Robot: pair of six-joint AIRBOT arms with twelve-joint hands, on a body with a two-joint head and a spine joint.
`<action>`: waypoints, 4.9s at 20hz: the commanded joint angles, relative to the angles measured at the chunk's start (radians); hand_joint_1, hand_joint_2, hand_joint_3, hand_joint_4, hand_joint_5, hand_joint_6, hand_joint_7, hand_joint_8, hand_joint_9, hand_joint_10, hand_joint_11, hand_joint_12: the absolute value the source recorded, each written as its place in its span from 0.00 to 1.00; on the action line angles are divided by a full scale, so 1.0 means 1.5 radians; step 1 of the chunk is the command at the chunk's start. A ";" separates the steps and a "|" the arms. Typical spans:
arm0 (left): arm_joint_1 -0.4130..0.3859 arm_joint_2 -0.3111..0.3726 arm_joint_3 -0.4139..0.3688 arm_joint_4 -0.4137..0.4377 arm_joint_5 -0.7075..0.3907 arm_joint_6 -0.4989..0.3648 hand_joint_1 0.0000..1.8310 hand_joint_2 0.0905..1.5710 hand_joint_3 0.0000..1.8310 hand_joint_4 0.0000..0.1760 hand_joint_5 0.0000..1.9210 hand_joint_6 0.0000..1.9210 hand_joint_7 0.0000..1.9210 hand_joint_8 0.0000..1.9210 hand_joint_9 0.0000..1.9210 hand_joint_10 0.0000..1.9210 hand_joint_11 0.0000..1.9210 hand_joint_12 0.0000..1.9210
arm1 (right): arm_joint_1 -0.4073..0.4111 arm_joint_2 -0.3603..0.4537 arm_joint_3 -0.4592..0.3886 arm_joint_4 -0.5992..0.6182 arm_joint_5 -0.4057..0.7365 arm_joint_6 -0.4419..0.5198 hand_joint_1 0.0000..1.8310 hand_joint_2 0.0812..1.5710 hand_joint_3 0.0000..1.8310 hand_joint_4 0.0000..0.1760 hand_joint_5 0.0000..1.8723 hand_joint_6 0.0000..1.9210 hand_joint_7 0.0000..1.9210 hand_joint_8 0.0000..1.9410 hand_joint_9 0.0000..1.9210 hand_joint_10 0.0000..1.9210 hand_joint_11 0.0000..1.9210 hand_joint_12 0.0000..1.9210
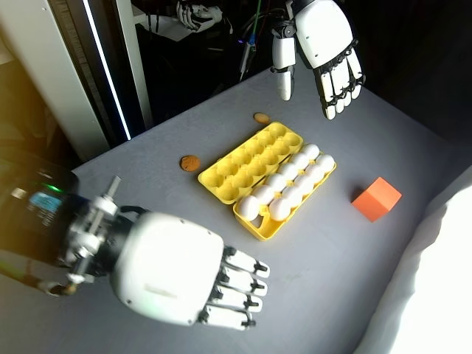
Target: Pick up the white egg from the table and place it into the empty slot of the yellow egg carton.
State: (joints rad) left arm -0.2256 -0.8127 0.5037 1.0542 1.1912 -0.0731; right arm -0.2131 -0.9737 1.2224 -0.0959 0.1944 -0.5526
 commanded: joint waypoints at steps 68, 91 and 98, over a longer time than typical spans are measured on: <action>-0.005 0.006 -0.001 0.057 0.011 0.001 0.00 0.84 0.00 0.00 0.24 0.00 0.30 0.00 0.30 0.00 0.08 0.64 | -0.014 -0.144 0.174 -0.228 0.218 0.361 0.68 0.66 0.00 0.00 0.56 0.42 0.58 0.46 0.53 0.36 0.35 0.65; -0.005 0.005 -0.001 0.057 0.015 0.001 0.00 0.84 0.00 0.00 0.25 0.00 0.33 0.00 0.32 0.00 0.09 0.65 | -0.044 -0.222 0.183 -0.176 0.241 0.343 0.63 0.65 0.00 0.00 0.45 0.27 0.52 0.06 0.50 0.12 0.26 0.60; -0.005 0.005 -0.001 0.057 0.016 0.001 0.00 0.84 0.00 0.00 0.25 0.00 0.33 0.00 0.32 0.00 0.10 0.66 | -0.051 -0.222 0.184 -0.176 0.243 0.332 0.59 0.62 0.00 0.00 0.41 0.00 0.45 0.00 0.43 0.02 0.15 0.63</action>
State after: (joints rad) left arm -0.2256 -0.8139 0.5037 1.0542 1.2079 -0.0753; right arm -0.2913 -1.3155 1.4944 -0.3870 0.4576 -0.0582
